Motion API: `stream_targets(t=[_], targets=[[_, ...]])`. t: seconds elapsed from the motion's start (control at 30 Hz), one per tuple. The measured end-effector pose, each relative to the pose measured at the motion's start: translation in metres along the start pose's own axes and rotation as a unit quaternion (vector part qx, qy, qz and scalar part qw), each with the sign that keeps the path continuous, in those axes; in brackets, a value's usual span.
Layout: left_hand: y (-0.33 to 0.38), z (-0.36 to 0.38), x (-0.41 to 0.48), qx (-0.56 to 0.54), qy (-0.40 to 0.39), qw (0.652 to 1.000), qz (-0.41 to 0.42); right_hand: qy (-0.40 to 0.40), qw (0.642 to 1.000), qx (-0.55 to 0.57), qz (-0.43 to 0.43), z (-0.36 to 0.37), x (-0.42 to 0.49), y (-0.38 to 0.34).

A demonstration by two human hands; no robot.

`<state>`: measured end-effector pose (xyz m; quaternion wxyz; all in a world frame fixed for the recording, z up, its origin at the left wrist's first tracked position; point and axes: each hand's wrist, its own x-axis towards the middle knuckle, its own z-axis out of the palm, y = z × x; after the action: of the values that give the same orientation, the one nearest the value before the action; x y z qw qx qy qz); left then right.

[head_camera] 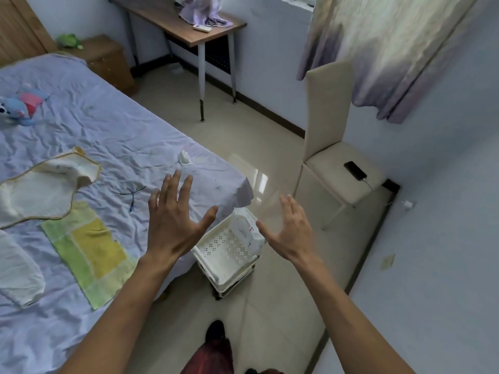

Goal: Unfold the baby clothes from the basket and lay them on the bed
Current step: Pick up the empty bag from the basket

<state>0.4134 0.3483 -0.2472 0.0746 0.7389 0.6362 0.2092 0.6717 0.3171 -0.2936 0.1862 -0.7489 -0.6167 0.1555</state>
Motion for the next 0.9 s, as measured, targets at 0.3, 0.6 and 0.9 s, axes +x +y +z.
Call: stream_targets(t=[0.3,0.6,0.9], targets=[[-0.015,0.066,0.043,0.014,-0.052,0.998,-0.025,-0.15,0.983,0.049,0.088,0.132,0.056,0.059],[-0.033,0.133,0.035,0.027,-0.068,0.995,-0.075,-0.183,0.961,0.105,0.18,0.243,0.068,0.122],[-0.058,0.136,0.017,0.047,-0.06,0.988,-0.131,-0.103,0.951,0.203,0.211,0.289,0.073,0.122]])
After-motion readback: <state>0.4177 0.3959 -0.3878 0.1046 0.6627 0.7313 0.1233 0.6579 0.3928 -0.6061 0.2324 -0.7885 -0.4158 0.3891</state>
